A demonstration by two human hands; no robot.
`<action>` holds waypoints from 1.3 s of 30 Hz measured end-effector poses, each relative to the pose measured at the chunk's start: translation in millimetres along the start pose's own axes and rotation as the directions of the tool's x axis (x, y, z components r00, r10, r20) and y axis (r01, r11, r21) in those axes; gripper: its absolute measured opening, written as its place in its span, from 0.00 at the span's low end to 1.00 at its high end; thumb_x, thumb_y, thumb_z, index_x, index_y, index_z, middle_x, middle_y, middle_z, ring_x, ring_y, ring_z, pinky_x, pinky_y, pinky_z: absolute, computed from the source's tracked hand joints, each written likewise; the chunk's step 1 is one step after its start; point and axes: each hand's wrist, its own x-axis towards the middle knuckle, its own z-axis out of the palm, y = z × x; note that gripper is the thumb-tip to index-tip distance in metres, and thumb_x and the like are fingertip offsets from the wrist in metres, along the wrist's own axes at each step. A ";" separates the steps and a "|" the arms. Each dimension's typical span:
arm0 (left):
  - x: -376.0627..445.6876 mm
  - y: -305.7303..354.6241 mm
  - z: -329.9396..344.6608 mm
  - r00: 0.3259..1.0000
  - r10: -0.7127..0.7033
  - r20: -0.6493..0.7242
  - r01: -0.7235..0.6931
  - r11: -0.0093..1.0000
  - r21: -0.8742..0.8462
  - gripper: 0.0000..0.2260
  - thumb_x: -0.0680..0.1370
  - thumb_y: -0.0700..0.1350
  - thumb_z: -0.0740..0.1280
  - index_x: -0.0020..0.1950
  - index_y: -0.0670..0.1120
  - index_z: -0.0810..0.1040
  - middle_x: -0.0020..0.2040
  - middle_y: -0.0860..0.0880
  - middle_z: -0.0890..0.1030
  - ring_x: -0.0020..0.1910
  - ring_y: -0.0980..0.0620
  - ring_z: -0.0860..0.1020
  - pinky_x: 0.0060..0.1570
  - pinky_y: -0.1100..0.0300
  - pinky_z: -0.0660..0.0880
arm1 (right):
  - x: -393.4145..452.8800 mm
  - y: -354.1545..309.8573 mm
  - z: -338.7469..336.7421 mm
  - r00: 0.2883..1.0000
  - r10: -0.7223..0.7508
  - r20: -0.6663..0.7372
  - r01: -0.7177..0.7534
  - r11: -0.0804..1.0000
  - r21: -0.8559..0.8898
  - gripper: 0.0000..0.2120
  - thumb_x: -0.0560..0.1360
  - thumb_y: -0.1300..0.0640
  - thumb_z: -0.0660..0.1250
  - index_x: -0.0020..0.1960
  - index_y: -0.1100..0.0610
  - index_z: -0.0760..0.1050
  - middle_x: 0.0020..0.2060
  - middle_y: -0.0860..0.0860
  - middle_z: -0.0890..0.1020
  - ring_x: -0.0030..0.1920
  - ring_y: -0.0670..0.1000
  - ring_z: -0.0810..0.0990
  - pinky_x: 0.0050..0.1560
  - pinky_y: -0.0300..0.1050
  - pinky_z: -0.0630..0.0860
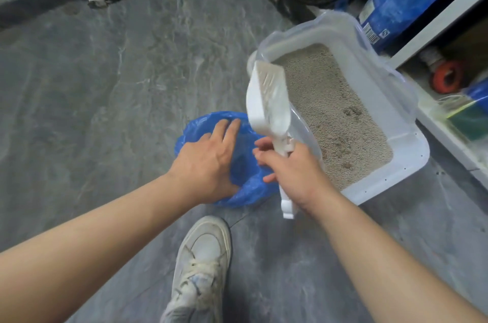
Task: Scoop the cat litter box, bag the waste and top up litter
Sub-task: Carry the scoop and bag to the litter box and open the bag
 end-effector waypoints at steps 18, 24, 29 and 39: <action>-7.9 7.5 6.4 0.994 -0.019 0.109 0.002 0.988 0.157 0.53 0.66 0.66 0.70 0.80 0.47 0.47 0.79 0.46 0.56 0.64 0.46 0.73 0.37 0.55 0.68 | 15.1 23.2 4.5 0.979 0.040 0.200 -0.041 0.999 0.000 0.19 0.63 0.54 0.67 0.54 0.50 0.80 0.49 0.56 0.85 0.45 0.50 0.84 0.38 0.50 0.83; -8.0 -6.2 7.8 0.991 -0.077 0.110 0.056 0.981 0.186 0.61 0.63 0.71 0.72 0.81 0.46 0.41 0.80 0.51 0.55 0.69 0.46 0.70 0.42 0.52 0.74 | 30.0 33.9 -7.5 0.986 0.106 0.125 -0.043 0.902 -0.429 0.05 0.72 0.56 0.68 0.41 0.51 0.71 0.36 0.47 0.76 0.39 0.51 0.75 0.40 0.48 0.76; -11.3 -4.8 9.4 0.980 -0.122 0.158 0.095 0.981 0.168 0.65 0.62 0.72 0.74 0.81 0.46 0.36 0.83 0.50 0.47 0.77 0.43 0.63 0.55 0.48 0.78 | 42.4 29.2 -9.7 0.988 0.073 0.136 -0.006 0.900 -0.437 0.06 0.74 0.57 0.66 0.44 0.48 0.70 0.37 0.46 0.75 0.37 0.47 0.71 0.37 0.44 0.65; -8.4 -3.1 17.3 0.980 -0.102 0.173 0.089 0.993 0.080 0.58 0.68 0.72 0.68 0.82 0.45 0.40 0.83 0.45 0.41 0.80 0.45 0.55 0.58 0.48 0.76 | 56.2 26.0 9.5 0.995 0.062 0.072 -0.021 0.884 -0.468 0.07 0.69 0.50 0.68 0.39 0.49 0.70 0.40 0.49 0.78 0.44 0.54 0.77 0.41 0.47 0.70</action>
